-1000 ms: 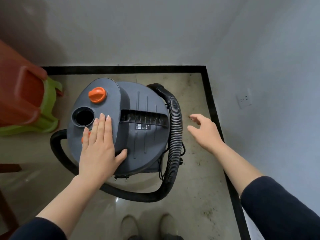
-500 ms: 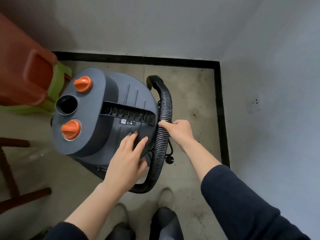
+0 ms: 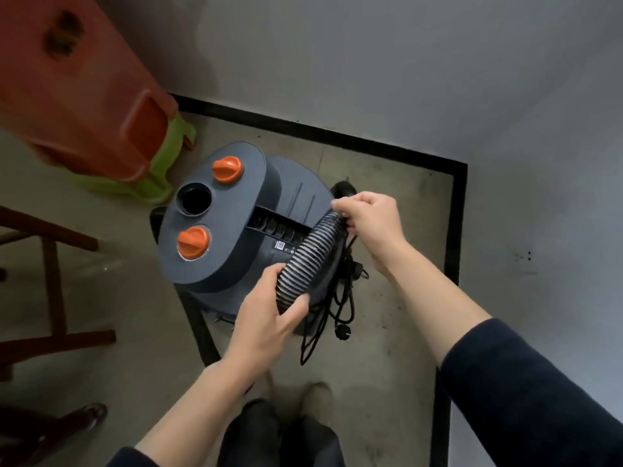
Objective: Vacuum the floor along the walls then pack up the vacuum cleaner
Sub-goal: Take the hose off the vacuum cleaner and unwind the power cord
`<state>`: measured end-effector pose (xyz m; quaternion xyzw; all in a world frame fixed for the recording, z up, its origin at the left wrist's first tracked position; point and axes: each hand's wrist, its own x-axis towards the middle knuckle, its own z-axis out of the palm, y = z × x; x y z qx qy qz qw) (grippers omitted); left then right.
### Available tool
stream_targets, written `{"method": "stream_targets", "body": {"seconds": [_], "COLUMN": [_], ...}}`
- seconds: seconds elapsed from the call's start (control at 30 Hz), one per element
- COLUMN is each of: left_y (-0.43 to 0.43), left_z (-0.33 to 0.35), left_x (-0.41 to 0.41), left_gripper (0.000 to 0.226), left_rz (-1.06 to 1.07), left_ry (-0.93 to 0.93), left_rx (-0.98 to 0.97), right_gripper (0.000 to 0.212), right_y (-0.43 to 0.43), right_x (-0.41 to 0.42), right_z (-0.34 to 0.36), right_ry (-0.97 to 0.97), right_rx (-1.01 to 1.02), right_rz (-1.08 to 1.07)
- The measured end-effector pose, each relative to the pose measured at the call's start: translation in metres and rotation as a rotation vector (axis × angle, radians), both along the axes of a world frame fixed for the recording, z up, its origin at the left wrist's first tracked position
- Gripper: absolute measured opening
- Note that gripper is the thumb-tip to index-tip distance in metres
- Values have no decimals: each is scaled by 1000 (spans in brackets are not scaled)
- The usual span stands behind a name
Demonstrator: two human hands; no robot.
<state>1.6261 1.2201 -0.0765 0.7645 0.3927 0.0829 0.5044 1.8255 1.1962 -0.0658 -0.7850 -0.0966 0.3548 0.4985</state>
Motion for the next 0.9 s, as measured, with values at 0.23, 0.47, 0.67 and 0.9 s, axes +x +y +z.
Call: {"method": "stream_targets", "body": {"seconds": [0.23, 0.47, 0.67, 0.9], "left_y": [82, 118, 100, 94], "left_z": [34, 9, -2, -5], "left_x": [-16, -23, -17, -7], "left_gripper": [21, 23, 65, 80], "left_rz": [7, 9, -92, -223], "left_ry": [-41, 96, 299, 289], "left_rx": [263, 314, 406, 557], "right_gripper": [25, 31, 19, 12], "right_y": [42, 86, 72, 8], "right_x": [-15, -27, -23, -4], "right_z": [7, 8, -1, -19], "right_ry": [-63, -126, -89, -233], "right_rx": [58, -10, -139, -394], "right_rz": [64, 262, 207, 112]}}
